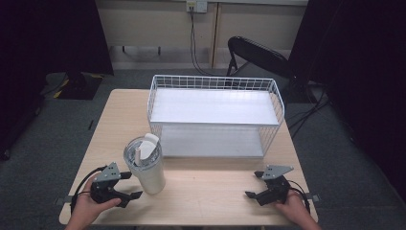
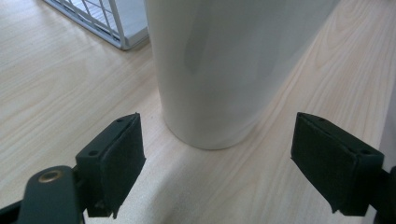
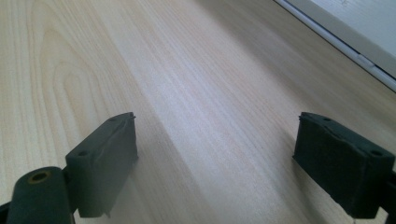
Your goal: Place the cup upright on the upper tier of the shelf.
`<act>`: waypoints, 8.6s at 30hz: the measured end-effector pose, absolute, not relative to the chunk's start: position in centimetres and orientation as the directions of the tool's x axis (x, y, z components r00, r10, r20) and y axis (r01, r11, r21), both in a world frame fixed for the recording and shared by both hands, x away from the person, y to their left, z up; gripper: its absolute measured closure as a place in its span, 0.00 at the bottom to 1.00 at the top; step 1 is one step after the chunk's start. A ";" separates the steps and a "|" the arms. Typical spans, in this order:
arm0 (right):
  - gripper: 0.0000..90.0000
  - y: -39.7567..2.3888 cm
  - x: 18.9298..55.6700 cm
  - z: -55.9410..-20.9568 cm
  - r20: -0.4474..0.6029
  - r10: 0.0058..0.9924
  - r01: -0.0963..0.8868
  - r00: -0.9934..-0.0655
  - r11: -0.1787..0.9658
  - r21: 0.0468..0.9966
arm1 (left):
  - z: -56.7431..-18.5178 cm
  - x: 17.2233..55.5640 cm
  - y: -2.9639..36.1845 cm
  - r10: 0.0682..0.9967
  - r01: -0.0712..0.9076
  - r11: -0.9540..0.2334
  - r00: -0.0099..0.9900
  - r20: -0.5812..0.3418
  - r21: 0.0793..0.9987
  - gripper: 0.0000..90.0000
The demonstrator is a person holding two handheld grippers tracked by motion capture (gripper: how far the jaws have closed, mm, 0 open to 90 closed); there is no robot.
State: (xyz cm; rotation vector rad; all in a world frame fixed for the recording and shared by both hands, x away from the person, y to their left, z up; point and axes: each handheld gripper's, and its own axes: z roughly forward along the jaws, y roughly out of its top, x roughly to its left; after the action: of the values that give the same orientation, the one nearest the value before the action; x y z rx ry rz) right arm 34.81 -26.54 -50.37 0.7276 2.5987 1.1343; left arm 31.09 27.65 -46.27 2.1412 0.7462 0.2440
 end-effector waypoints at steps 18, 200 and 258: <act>0.14 -26.5 34.8 -50.4 0.002 0.519 0.354 -0.855 0.581 0.733 | -44.6 31.4 26.7 0.566 0.390 -0.463 0.821 -0.072 0.796 0.19; 0.14 -26.5 34.8 -50.4 0.001 0.519 0.353 -0.855 0.580 0.734 | -27.1 38.2 18.2 0.600 0.299 -0.149 0.785 -0.154 0.943 0.10; 0.14 -26.6 34.8 -50.4 0.002 0.520 0.355 -0.854 0.580 0.733 | -21.0 43.7 12.0 0.589 0.256 -0.193 0.802 -0.097 0.947 0.10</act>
State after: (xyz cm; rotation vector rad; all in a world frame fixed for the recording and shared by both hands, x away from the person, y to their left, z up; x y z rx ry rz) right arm 34.80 -26.55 -50.35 0.7298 2.5982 1.1342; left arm 43.73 11.97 -21.03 1.7799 0.6532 0.3422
